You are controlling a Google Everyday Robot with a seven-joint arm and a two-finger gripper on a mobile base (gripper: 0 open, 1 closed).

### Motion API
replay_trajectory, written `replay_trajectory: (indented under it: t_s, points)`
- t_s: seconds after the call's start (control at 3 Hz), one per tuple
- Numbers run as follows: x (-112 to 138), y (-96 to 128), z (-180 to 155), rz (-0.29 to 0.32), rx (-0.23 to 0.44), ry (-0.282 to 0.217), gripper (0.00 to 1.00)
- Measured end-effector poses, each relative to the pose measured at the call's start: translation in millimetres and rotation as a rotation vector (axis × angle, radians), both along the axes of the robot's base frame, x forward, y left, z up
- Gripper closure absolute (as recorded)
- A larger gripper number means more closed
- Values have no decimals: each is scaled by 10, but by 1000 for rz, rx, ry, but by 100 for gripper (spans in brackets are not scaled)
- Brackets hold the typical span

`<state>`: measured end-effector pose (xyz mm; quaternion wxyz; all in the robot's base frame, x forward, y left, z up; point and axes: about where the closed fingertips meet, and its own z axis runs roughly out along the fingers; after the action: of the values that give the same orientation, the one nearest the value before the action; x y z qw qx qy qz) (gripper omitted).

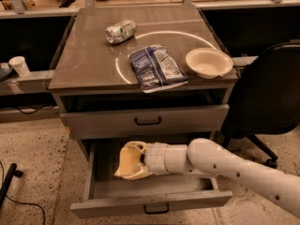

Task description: Pick sponge from middle drawer and place on counter

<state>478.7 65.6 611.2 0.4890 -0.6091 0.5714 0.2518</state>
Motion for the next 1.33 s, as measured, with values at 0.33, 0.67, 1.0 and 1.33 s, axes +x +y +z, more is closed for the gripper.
replay_trajectory:
  t_s: [0.33,0.67,1.0,1.33]
  points:
    - [6,8,-6,-1,1,0,100]
    - [5,6,72,10,6,-20,100]
    - [-130,-11,487,49,12,-100,100]
    - [-231,-95,1092,66,-3,-210,100]
